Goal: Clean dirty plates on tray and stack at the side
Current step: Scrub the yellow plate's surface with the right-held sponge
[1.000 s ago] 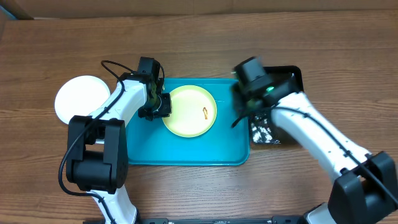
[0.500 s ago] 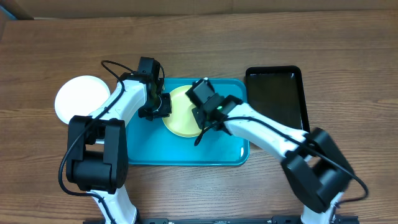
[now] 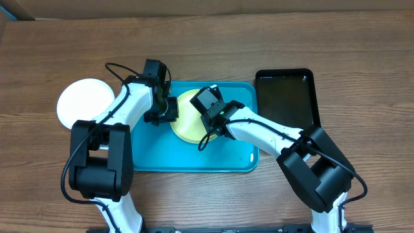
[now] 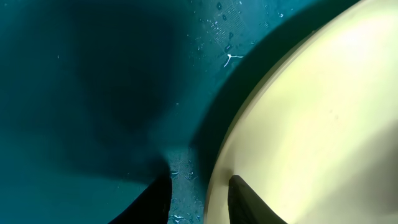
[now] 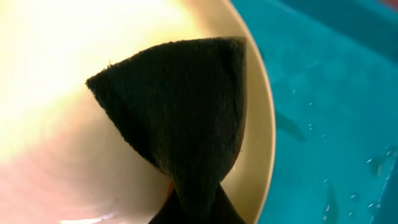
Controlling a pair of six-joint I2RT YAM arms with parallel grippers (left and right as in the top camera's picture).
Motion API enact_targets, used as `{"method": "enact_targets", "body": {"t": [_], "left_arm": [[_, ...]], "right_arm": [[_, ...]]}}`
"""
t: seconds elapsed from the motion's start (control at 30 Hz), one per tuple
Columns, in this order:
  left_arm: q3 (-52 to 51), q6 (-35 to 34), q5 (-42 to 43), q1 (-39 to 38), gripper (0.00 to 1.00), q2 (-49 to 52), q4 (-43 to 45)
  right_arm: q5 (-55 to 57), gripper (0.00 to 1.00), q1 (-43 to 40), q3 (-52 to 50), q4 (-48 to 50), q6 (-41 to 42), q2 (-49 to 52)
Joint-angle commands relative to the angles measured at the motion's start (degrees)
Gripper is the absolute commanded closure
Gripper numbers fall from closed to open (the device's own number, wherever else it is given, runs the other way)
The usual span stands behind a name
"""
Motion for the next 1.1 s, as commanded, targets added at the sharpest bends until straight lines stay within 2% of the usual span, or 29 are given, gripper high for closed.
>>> {"method": "enact_targets", "body": {"t": [0.0, 0.1, 0.33, 0.43, 0.67, 0.97, 1.07], "left_arm": [[-0.1, 0.3, 0.7, 0.0, 0.68, 0.9, 0.2], [-0.1, 0.3, 0.7, 0.0, 0.67, 0.9, 0.2], [-0.1, 0.3, 0.7, 0.0, 0.67, 0.9, 0.2], [-0.1, 0.3, 0.7, 0.0, 0.67, 0.9, 0.2], [-0.1, 0.3, 0.7, 0.0, 0.67, 0.9, 0.2], [-0.1, 0.3, 0.7, 0.0, 0.67, 0.9, 0.2], [-0.1, 0.3, 0.7, 0.0, 0.67, 0.9, 0.2]], "right_arm": [[2.1, 0.96, -0.2, 2.6, 0.0, -1.2, -2.6], [2.3, 0.93, -0.5, 2.6, -1.2, -1.1, -2.2], [2.4, 0.60, -0.9, 2.6, -1.8, -1.2, -0.2], [3.4, 0.57, -0.9, 2.6, -1.1, -1.2, -0.2], [3.3, 0.59, -1.1, 2.5, -0.7, -1.2, -0.2], [-1.4, 0.95, -2.0, -0.9, 1.9, -0.5, -0.1], [-6.0, 0.96, -2.0, -2.0, 2.4, -0.5, -0.1]]}}
